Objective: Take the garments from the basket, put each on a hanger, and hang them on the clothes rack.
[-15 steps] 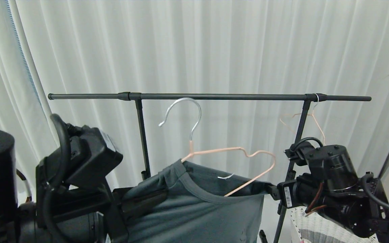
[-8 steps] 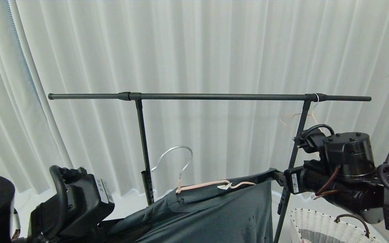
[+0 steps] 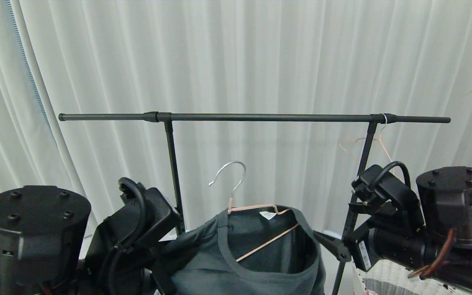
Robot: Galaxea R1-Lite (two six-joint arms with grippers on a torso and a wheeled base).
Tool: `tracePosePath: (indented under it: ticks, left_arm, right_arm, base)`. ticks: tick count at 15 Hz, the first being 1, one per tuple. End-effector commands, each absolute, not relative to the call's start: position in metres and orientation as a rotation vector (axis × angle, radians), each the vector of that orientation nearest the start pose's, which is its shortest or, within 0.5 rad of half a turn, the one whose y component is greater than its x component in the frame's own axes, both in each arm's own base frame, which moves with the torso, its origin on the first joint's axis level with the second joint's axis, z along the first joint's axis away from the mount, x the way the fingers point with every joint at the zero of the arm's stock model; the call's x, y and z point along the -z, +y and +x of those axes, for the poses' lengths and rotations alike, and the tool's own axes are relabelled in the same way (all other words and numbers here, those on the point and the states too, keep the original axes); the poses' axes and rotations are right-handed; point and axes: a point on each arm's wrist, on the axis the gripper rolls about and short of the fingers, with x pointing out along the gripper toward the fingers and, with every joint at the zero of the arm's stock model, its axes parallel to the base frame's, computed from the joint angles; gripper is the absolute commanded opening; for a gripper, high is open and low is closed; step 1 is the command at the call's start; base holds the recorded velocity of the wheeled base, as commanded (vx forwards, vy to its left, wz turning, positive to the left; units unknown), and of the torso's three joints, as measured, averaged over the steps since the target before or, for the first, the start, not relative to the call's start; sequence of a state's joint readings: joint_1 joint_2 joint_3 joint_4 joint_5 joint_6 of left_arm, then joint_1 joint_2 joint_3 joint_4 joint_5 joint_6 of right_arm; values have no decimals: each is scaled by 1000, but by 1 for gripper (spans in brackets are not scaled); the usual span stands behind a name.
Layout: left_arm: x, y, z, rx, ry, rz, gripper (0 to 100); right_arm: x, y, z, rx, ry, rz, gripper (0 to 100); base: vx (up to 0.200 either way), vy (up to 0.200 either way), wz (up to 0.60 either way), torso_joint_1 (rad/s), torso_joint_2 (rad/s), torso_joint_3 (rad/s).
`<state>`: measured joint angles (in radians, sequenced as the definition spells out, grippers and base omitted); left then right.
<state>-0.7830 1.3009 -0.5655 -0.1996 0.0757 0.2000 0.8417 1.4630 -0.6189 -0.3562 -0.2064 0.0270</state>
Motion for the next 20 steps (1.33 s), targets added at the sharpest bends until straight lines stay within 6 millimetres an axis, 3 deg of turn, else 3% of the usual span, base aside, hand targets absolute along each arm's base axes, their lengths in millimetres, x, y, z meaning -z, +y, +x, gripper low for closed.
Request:
tracePosePath:
  ticks: [1, 5, 8, 14, 17, 20]
  left_arm:
    - [-174, -135, 137, 773, 420, 404, 0]
    - [-170, -131, 130, 864, 393, 386, 0]
    - [-159, -122, 119, 979, 349, 412, 0]
    - [-164, -124, 118, 1028, 234, 410, 0]
    - [-166, -124, 117, 1054, 184, 443, 0]
    - [-168, -123, 115, 1102, 143, 471, 0]
  right_arm:
    - [-182, 166, 135, -778, 395, -233, 100]
    - [-185, 163, 137, -873, 369, -338, 100]
    - [-198, 164, 143, -1039, 333, -426, 100]
    - [-203, 206, 148, -1364, 371, -519, 100]
    - [-195, 220, 151, -1395, 420, -537, 100]
    - [-193, 220, 155, -1389, 439, -535, 100]
  base:
    - [0, 0, 0, 0, 0, 0]
    - [0, 0, 0, 0, 0, 0]
    - [0, 0, 0, 0, 0, 0]
    - [0, 0, 0, 0, 0, 0]
    - [0, 0, 0, 0, 0, 0]
    - [0, 0, 0, 0, 0, 0]
